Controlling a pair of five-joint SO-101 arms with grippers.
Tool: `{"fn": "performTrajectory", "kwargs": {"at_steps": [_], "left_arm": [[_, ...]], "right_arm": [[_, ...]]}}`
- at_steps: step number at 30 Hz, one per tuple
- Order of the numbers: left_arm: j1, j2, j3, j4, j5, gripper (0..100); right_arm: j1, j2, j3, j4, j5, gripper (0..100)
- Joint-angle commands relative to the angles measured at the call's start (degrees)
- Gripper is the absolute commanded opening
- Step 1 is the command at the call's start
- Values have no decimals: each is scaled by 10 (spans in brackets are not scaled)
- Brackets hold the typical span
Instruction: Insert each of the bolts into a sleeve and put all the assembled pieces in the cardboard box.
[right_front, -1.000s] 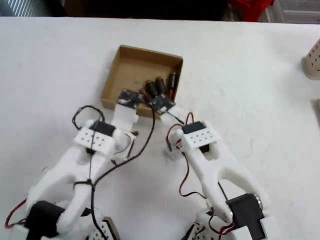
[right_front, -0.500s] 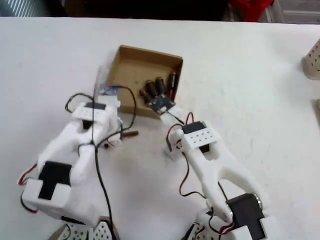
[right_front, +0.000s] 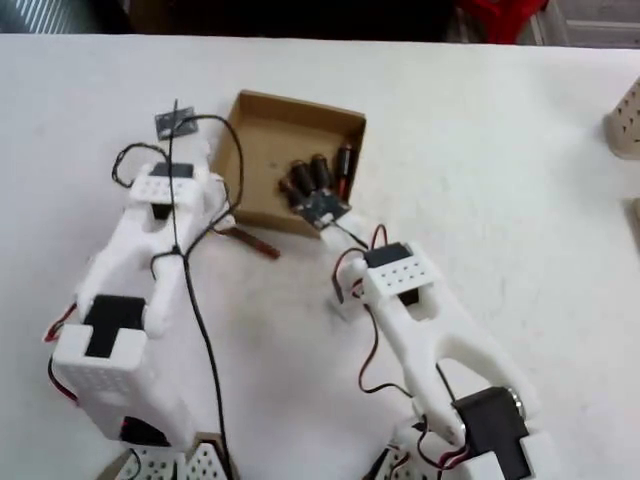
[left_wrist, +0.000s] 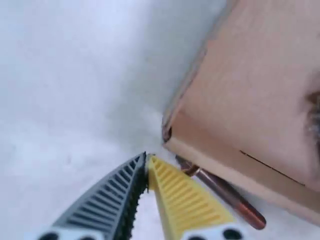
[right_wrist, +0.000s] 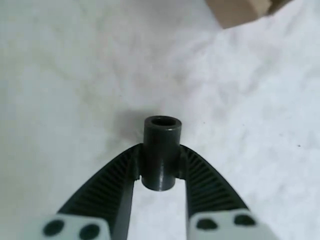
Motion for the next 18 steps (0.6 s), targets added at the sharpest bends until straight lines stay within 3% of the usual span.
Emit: {"fn": "performTrajectory", "kwargs": {"at_steps": [1, 6, 12, 18], "left_arm": [[14, -8, -21, -1, 5, 23], [36, -38, -18, 31, 4, 41], [47, -109, 23, 55, 8, 205], [87, -158, 88, 8, 16, 177]], "right_arm": [[1, -22, -3, -7, 5, 17], [1, -22, -4, -7, 6, 17], [0, -22, -4, -8, 6, 17], [0, -22, -4, -15, 6, 17]]}}
